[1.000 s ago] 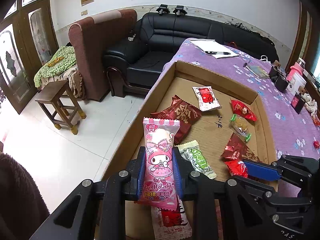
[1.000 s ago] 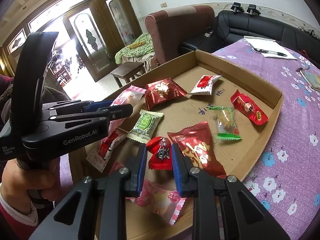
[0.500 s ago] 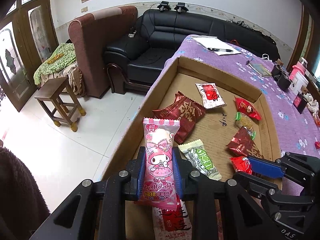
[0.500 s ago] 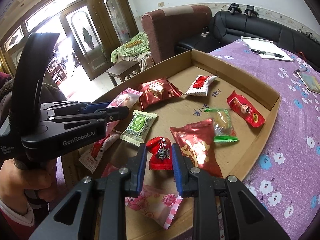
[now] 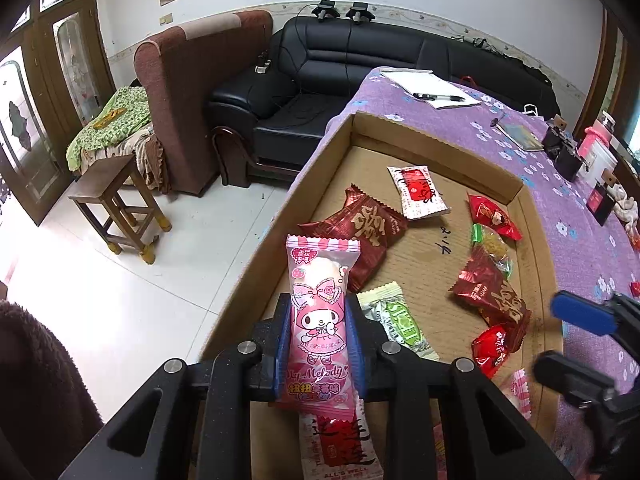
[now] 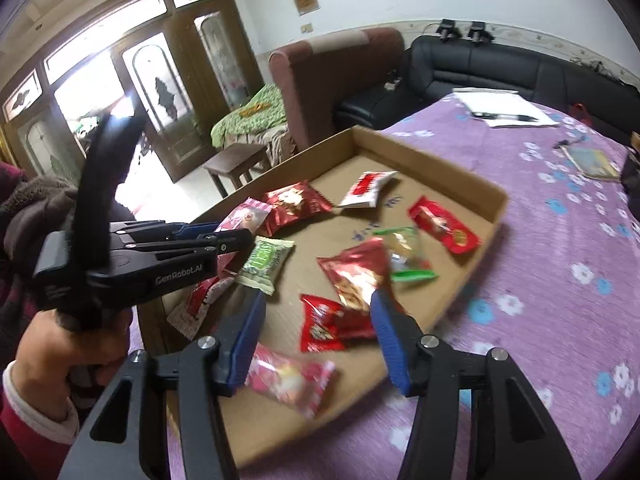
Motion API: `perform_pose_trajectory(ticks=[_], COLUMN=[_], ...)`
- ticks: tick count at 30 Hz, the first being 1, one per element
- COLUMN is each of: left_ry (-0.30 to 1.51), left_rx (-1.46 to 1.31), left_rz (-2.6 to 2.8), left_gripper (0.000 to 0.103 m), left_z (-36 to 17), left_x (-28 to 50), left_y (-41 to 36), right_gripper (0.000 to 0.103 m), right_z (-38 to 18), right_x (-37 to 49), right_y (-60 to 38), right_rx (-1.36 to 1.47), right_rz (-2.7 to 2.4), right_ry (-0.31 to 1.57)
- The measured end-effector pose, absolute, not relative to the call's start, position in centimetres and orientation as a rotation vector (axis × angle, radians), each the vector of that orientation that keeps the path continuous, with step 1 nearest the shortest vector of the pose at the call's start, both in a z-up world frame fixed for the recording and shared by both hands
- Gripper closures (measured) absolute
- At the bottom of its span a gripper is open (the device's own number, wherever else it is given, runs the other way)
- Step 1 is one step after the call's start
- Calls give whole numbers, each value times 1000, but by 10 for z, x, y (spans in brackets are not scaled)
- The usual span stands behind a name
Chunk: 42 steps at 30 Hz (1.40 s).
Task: Organize snacks
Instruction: 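Open the left tool to drop the pink candy while the right tool releases the red twist candy, then move both tools back to the remaining snacks on the table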
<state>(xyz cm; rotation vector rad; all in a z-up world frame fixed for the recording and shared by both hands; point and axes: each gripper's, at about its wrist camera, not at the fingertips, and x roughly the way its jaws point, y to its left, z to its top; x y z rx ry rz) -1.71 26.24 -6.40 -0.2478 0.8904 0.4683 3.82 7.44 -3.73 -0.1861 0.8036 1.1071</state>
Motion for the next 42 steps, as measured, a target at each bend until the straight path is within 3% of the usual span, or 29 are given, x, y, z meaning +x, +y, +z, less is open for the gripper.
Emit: perform_pose_trajectory(ticks=[5, 8, 10, 13, 27, 32, 42], left_ry=[906, 916, 918, 895, 799, 772, 808], left_rx=[-242, -249, -248, -234, -210, -197, -163], left_rz=[473, 471, 475, 484, 429, 330, 148], left_gripper=[76, 67, 43, 30, 23, 17, 17], left_z=[-65, -65, -65, -59, -15, -3, -7], left_x=[-12, -11, -11, -13, -26, -18, 19], left_y=[258, 257, 255, 250, 209, 168, 82], right_gripper=[49, 49, 49, 49, 45, 44, 40], right_z=[-31, -28, -27, -25, -19, -24, -40], right_x=[40, 39, 40, 42, 54, 59, 82], right_y=[35, 16, 2, -16, -118, -173, -280], right_rx=[-141, -130, -116, -95, -10, 11, 31], right_rz=[1076, 1055, 1043, 1024, 887, 790, 572], right_ry=[787, 785, 785, 783, 754, 757, 771])
